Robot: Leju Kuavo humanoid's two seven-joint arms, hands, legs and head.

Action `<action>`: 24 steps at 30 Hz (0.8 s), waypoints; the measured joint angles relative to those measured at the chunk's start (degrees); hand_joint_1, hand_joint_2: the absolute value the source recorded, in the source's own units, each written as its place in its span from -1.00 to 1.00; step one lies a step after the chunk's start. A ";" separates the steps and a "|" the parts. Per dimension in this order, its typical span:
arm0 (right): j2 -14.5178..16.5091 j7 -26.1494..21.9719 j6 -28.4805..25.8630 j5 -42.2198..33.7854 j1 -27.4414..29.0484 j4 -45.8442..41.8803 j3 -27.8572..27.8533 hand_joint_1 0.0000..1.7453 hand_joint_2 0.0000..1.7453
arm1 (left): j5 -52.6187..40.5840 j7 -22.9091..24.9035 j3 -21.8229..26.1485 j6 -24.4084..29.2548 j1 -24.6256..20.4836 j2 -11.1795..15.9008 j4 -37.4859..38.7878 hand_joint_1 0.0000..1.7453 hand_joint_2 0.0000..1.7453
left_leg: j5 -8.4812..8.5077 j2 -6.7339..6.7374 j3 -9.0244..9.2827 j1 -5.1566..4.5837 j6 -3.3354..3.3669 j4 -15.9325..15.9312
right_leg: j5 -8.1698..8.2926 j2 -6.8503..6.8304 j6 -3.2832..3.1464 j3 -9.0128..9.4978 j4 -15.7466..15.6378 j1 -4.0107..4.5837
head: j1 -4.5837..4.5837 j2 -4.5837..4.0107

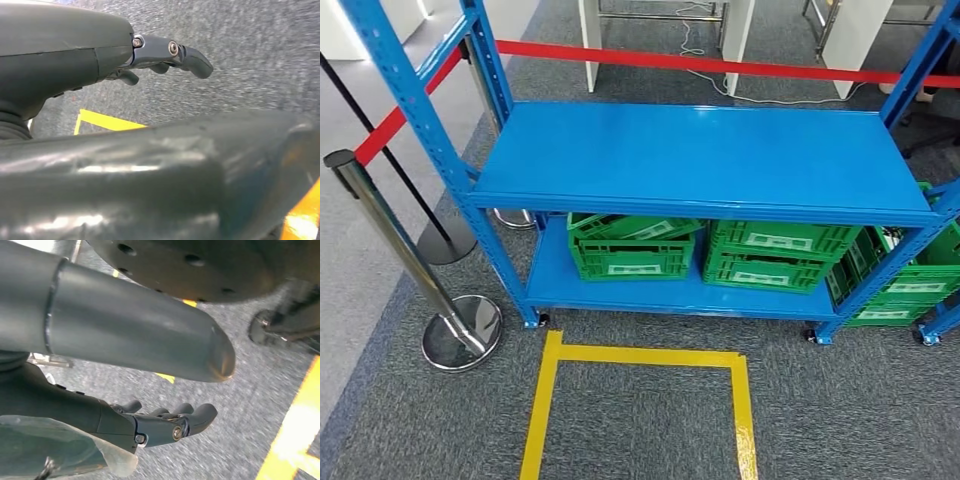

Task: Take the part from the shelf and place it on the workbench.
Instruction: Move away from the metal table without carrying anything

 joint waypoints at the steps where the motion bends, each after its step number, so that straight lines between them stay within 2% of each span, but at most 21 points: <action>1: 0.00 0.01 0.03 -0.01 -0.02 0.01 -0.07 -1.00 -1.00 | -0.03 0.01 0.00 -0.01 -0.09 -0.01 0.01 -1.00 -1.00 | -0.15 -0.01 0.13 -0.04 -0.29 -0.15 | -0.34 0.01 -0.20 0.32 -0.21 0.13 | -0.05 0.00; 3: 0.01 0.01 0.07 -0.02 0.03 -0.01 -0.17 -1.00 -1.00 | -0.15 0.03 -0.02 -0.02 -0.25 0.04 -0.02 -1.00 -1.00 | -0.44 0.04 0.65 0.01 -0.90 -0.46 | -0.47 0.04 -0.74 0.88 -0.78 -0.05 | -0.12 0.00; 5: 0.02 -0.04 0.08 -0.01 0.09 -0.02 -0.28 -1.00 -1.00 | -0.32 0.02 -0.02 -0.04 -0.36 0.12 -0.05 -1.00 -1.00 | -1.81 0.10 -0.22 0.07 -1.64 2.08 | -0.65 -0.09 -1.40 1.89 -1.63 -0.39 | -0.38 0.00; 6: 0.03 -0.08 0.15 0.01 0.07 -0.02 -0.34 -1.00 -1.00 | -0.38 0.02 -0.02 -0.05 -0.37 0.15 -0.06 -1.00 -1.00 | -2.98 0.12 -1.80 0.20 -1.95 5.11 | -0.84 -0.16 -1.66 2.34 -1.89 -0.45 | -0.52 0.00; 8: 0.04 -0.12 0.33 -0.01 -0.05 -0.02 -0.46 -1.00 -1.00 | -0.46 0.01 -0.02 -0.07 -0.33 0.14 -0.06 -1.00 -1.00 | -5.06 0.13 -6.47 0.48 -2.48 12.51 | -1.46 -0.18 -1.91 3.07 -2.02 -0.47 | -0.62 0.00; 9: 0.04 -0.13 0.43 -0.02 -0.04 -0.02 -0.53 -1.00 -1.00 | -0.48 0.02 -0.02 -0.07 -0.23 0.14 -0.06 -1.00 -1.00 | -4.85 0.13 -8.27 0.61 -2.66 14.65 | -1.85 -0.12 -1.92 3.50 -2.02 -0.48 | -0.65 0.00; 10: 0.04 -0.13 0.48 -0.03 0.02 -0.02 -0.59 -1.00 -1.00 | -0.51 0.02 -0.02 -0.07 -0.12 0.15 -0.06 -1.00 -1.00 | -3.48 0.13 -9.17 0.72 -2.76 14.82 | -2.26 -0.04 -1.88 4.04 -2.02 -0.49 | -0.64 0.00; 11: 0.06 -0.13 0.51 -0.04 0.07 -0.01 -0.63 -1.00 -1.00 | -0.53 0.02 -0.02 -0.06 -0.02 0.18 -0.06 -1.00 -1.00 | -1.05 0.13 -9.03 0.80 -2.78 12.82 | -2.68 0.05 -1.77 4.65 -2.02 -0.52 | -0.63 0.00; 12: 0.08 -0.13 0.52 -0.04 0.13 -0.01 -0.66 -1.00 -1.00 | -0.55 0.03 -0.02 -0.05 0.07 0.22 -0.06 -1.00 -1.00 | 1.84 0.14 -8.20 0.85 -2.71 9.36 | -3.14 0.11 -1.56 5.14 -2.03 -0.55 | -0.66 0.00; 13: 0.11 -0.13 0.54 -0.04 0.16 -0.01 -0.68 -1.00 -1.00 | -0.56 0.03 -0.02 -0.05 0.09 0.25 -0.04 -1.00 -1.00 | 3.78 0.15 -7.24 0.76 -2.56 6.22 | -3.60 0.13 -1.26 5.53 -2.08 -0.52 | -0.64 0.00; 14: 0.14 -0.13 0.54 -0.05 0.13 -0.01 -0.69 -1.00 -1.00 | -0.58 0.04 -0.03 -0.04 0.06 0.26 -0.03 -1.00 -1.00 | 4.70 0.17 -6.23 0.62 -2.27 3.43 | -4.01 0.14 -0.89 5.72 -2.10 -0.49 | -0.68 0.00; 15: 0.15 -0.13 0.55 -0.05 0.07 -0.01 -0.69 -1.00 -1.00 | -0.61 0.04 -0.03 -0.03 0.01 0.26 -0.02 -1.00 -1.00 | 4.74 0.17 -5.60 0.45 -1.92 1.88 | -4.30 0.09 -0.54 5.77 -2.20 -0.45 | -0.66 0.00; 17: 0.17 -0.13 0.56 -0.06 -0.10 -0.01 -0.70 -1.00 -1.00 | -0.64 0.06 -0.04 0.00 -0.01 0.25 -0.02 -1.00 -1.00 | 3.81 0.15 -4.98 0.19 -1.12 0.94 | -4.56 -0.03 0.13 6.06 -2.59 -0.45 | -0.65 0.00; 19: 0.19 -0.13 0.58 -0.06 -0.20 -0.04 -0.71 -1.00 -1.00 | -0.65 0.09 -0.04 0.03 0.15 0.25 -0.02 -1.00 -1.00 | 3.80 0.16 -4.40 0.35 -0.34 0.37 | -4.99 -0.09 0.69 6.22 -2.25 -0.54 | -0.59 0.00; 20: 0.20 -0.13 0.60 -0.06 -0.26 -0.06 -0.72 -1.00 -1.00 | -0.66 0.11 -0.04 0.04 0.16 0.25 -0.02 -1.00 -1.00 | 3.79 0.17 -4.02 0.47 0.04 0.00 | -5.71 -0.06 0.90 5.51 -0.69 -0.55 | -0.51 0.00; 21: 0.20 -0.12 0.62 -0.06 -0.29 -0.08 -0.72 -1.00 -1.00 | -0.69 0.18 -0.04 0.06 0.09 0.24 -0.02 -1.00 -1.00 | 3.70 0.20 -3.67 0.55 0.39 -0.25 | -6.84 -0.02 1.04 3.92 2.19 -0.57 | -0.45 0.00; 23: 0.20 -0.05 0.66 -0.05 -0.28 -0.08 -0.73 -1.00 -1.00 | -0.87 0.44 -0.04 0.11 -0.10 0.18 -0.02 -1.00 -1.00 | 3.19 0.20 -3.20 0.46 0.84 -0.33 | -9.25 0.03 1.19 -1.08 9.92 -0.51 | -0.32 0.00; 24: 0.20 -0.01 0.68 -0.05 -0.20 -0.08 -0.74 -1.00 -1.00 | -0.98 0.59 -0.04 0.15 -0.10 0.14 -0.02 -1.00 -1.00 | 2.82 0.18 -2.81 0.43 0.92 -0.33 | -9.39 0.03 1.22 -3.34 12.68 -0.50 | -0.32 0.00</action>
